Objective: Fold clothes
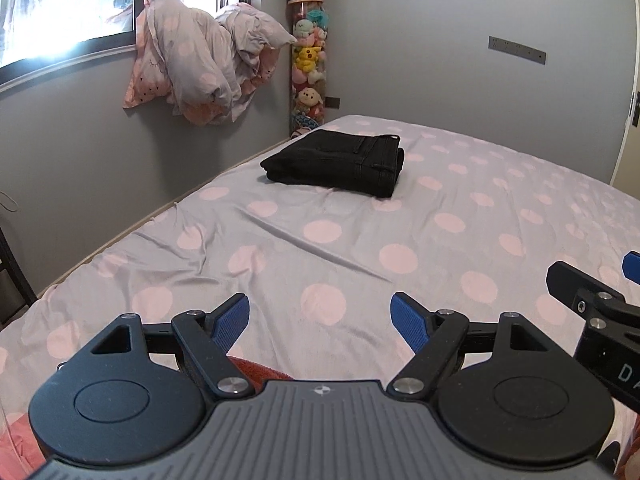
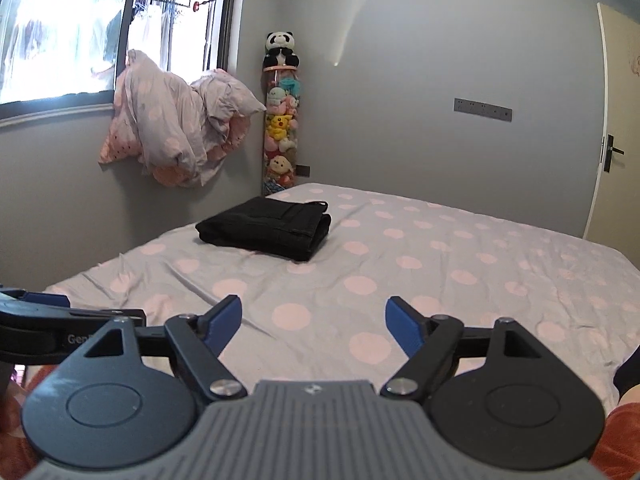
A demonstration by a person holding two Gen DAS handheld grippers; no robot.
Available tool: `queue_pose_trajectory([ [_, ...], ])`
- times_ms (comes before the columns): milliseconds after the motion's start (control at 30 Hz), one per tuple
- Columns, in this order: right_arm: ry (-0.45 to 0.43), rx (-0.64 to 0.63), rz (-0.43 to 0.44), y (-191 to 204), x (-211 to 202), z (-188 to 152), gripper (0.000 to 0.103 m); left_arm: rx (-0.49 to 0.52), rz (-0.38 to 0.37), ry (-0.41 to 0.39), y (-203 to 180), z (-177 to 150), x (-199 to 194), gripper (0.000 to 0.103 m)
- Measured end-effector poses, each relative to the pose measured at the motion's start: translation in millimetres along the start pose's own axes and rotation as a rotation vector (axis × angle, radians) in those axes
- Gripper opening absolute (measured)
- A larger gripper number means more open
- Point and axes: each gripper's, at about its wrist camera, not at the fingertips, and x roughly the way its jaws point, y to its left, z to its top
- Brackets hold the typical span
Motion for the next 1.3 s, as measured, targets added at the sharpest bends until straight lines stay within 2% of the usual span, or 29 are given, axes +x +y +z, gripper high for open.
queue_pose_trajectory([
  [200, 0.0, 0.012, -0.034, -2, 8, -2, 0.084, 0.021, 0.007, -0.001, -4, -1, 2, 0.092],
  [367, 0.005, 0.028, -0.028, -5, 5, -2, 0.086, 0.034, 0.005, 0.001, -7, -2, -1, 0.092],
  [533, 0.021, 0.031, -0.032, -7, 2, -3, 0.092, 0.054, -0.008, 0.021, -15, -7, -3, 0.092],
  [700, -0.011, 0.007, -0.072, -8, -5, -6, 0.098, 0.072, -0.009, 0.023, -23, -9, -3, 0.092],
  [833, -0.057, 0.046, -0.094, -13, -10, -6, 0.101, 0.083, -0.013, 0.023, -28, -9, -2, 0.092],
  [1000, -0.123, 0.074, -0.25, -14, -14, -6, 0.102, 0.09, -0.017, 0.022, -29, -8, -2, 0.092],
  [1067, -0.146, 0.067, -0.283, -14, -16, -5, 0.102, 0.091, -0.014, 0.02, -30, -8, -2, 0.092],
  [1167, -0.146, 0.049, -0.268, -13, -18, -3, 0.102, 0.091, -0.016, 0.018, -30, -7, -2, 0.092],
  [1300, -0.116, 0.052, -0.204, -15, -17, -1, 0.102, 0.088, -0.019, 0.013, -30, -7, -3, 0.092],
])
